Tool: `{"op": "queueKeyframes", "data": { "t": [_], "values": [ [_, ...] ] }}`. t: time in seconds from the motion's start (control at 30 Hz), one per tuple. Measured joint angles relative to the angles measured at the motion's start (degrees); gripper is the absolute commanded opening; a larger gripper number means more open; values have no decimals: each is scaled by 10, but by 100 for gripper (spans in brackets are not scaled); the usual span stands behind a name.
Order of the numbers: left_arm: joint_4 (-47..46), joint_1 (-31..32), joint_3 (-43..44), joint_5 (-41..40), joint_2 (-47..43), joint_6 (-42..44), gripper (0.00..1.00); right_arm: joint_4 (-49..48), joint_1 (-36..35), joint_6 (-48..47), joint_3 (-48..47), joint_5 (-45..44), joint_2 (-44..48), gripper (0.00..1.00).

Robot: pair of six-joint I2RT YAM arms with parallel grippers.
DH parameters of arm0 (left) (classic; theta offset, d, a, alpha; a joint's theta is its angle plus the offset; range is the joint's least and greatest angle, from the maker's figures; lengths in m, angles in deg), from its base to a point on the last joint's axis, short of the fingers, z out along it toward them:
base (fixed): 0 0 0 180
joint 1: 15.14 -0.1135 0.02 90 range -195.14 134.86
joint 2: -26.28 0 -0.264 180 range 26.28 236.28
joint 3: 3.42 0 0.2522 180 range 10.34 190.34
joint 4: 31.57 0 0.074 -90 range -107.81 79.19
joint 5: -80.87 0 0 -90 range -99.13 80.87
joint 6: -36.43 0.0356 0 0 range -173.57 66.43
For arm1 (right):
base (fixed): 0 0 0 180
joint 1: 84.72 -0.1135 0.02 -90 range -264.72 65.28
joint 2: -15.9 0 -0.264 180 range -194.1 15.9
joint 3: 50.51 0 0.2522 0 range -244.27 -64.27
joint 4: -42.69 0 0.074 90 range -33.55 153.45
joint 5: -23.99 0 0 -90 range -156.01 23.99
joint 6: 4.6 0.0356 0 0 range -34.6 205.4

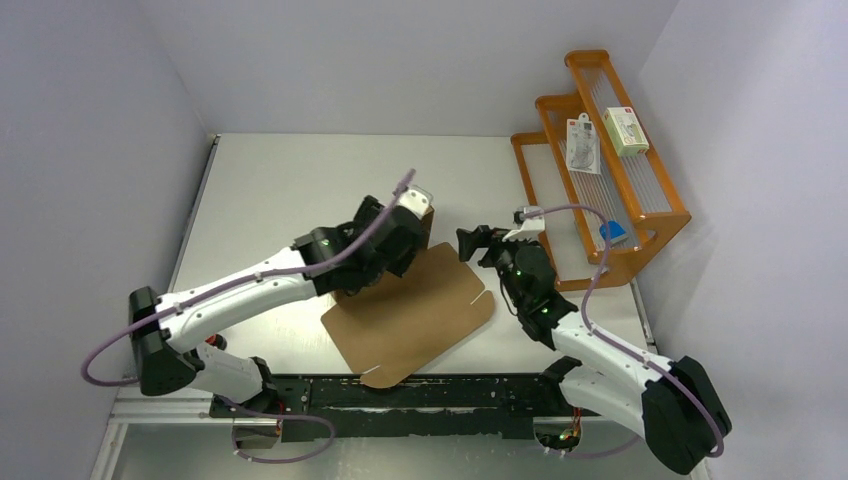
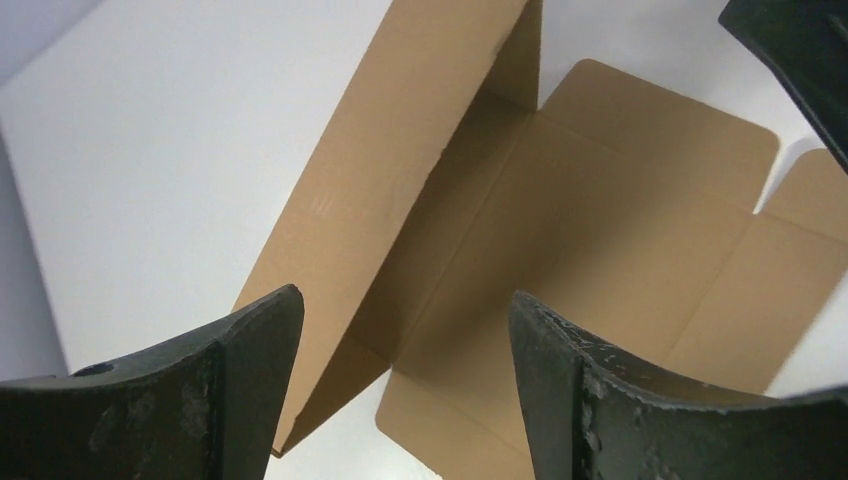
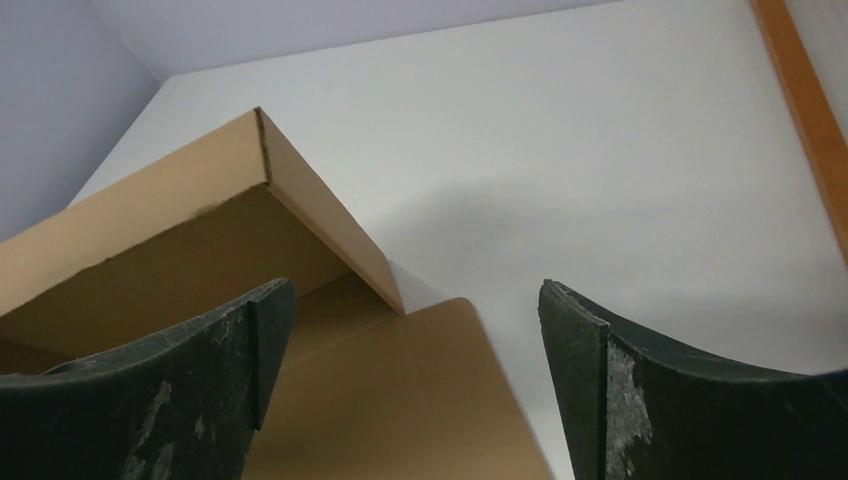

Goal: Fold the paper box

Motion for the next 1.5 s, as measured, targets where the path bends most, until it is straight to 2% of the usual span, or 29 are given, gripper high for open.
{"op": "queueKeyframes", "data": {
  "t": [0.2, 0.5, 0.8, 1.17, 1.5],
  "values": [
    [35, 61, 20, -132, 79, -5, 75, 0, 1, -5, 33, -26, 48, 95],
    [36, 62, 16, -253, 151, 13, 69, -11, 5, -7, 39, -45, 59, 95],
    [3, 47, 16, -298, 196, 49, 61, -11, 8, -7, 51, -62, 90, 93],
    [-7, 26, 20, -333, 232, 66, 30, -11, 9, -7, 51, -64, 95, 92],
    [-7, -7, 25, -332, 229, 80, 17, -8, 11, -7, 51, -48, 138, 91]
  ]
}}
